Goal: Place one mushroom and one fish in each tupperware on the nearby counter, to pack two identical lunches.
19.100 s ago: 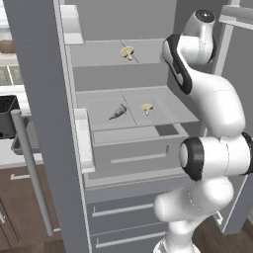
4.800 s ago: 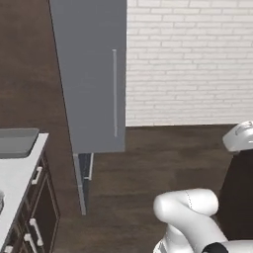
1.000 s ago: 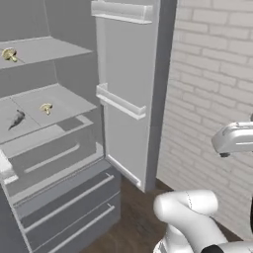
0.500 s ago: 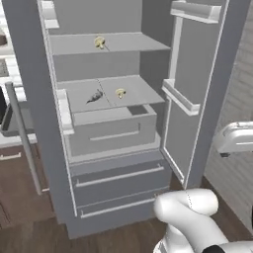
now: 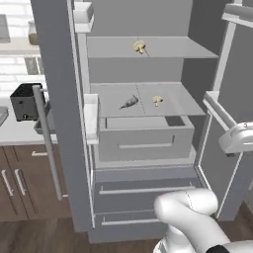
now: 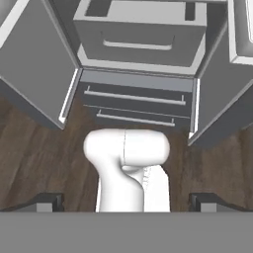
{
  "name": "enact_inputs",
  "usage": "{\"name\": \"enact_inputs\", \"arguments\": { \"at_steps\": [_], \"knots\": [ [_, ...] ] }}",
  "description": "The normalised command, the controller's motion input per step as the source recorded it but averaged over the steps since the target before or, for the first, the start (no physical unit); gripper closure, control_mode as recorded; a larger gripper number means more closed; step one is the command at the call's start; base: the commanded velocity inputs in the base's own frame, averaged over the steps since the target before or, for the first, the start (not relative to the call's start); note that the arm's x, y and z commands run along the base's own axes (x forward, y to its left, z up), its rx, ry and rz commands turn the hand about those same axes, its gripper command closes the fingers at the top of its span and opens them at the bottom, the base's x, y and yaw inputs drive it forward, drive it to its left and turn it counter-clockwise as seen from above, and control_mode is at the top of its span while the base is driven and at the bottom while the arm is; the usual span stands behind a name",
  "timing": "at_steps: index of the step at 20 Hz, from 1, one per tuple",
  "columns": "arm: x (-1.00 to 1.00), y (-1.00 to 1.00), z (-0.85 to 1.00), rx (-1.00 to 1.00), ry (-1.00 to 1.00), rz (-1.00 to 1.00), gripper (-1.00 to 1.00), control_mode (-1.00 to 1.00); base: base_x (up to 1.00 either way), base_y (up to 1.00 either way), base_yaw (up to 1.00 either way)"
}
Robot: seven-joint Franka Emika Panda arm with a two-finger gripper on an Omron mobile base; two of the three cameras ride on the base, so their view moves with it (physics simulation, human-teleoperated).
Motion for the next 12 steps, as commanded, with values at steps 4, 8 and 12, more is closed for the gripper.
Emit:
{"name": "enact_inputs", "arguments": {
  "at_steps": [4, 8, 12],
  "knots": [
    [0.0, 0.0, 0.0, 0.0, 0.0, 0.0, -1.0, 1.0, 0.63, 0.03, 0.0],
    [0.0, 0.0, 0.0, 0.0, 0.0, 0.0, -1.0, 1.0, 0.71, 0.13, 0.0],
    [0.0, 0.0, 0.0, 0.0, 0.0, 0.0, -1.0, 1.0, 0.64, 0.15, 0.0]
  ]
}}
